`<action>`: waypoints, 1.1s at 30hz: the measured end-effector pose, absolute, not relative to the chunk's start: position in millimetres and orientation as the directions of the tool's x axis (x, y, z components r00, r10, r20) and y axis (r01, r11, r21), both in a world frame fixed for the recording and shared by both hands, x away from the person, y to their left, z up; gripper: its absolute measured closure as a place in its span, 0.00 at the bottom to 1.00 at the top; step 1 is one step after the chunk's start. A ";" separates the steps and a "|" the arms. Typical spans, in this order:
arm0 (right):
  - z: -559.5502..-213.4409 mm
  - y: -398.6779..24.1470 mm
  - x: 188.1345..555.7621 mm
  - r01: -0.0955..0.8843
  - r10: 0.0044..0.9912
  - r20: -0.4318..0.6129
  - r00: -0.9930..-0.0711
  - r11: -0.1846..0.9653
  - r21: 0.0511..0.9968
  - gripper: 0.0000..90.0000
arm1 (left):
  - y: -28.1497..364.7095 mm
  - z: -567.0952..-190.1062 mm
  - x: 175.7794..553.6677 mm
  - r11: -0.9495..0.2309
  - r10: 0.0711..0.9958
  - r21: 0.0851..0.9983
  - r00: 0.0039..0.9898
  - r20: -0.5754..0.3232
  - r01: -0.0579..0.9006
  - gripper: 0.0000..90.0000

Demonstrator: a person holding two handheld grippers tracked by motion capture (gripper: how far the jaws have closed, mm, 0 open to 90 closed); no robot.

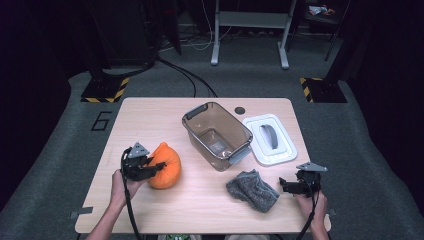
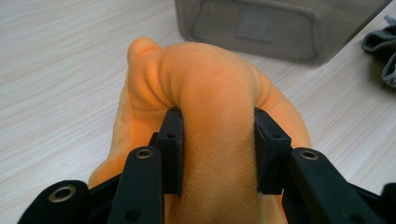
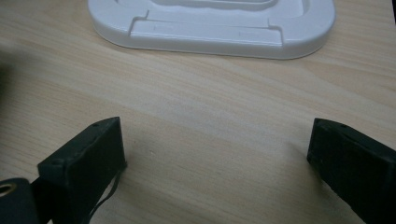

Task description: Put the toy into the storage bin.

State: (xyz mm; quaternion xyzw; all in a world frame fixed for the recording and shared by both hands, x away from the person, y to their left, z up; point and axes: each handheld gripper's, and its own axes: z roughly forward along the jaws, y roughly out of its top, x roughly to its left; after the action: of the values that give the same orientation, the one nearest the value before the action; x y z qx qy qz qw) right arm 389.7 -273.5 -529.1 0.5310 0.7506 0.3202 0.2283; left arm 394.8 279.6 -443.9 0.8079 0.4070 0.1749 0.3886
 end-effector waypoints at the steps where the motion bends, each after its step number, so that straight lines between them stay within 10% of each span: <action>1: -529.2 -273.5 389.7 0.651 0.943 -0.003 -0.332 0.231 0.723 0.03 | 279.8 -439.4 395.5 -0.362 0.796 0.775 0.604 -0.031 0.518 0.69; 33: -529.0 -273.1 389.8 0.651 0.942 -0.003 -0.335 0.234 0.722 0.03 | 283.8 -352.9 429.8 -0.417 0.800 0.786 0.594 0.080 0.456 0.68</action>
State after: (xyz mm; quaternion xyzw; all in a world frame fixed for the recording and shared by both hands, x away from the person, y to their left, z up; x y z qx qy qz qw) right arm 389.8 -273.1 -529.0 0.5299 0.7516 0.3199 0.2278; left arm 429.8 283.8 -352.9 0.8099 0.3879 0.2292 0.3756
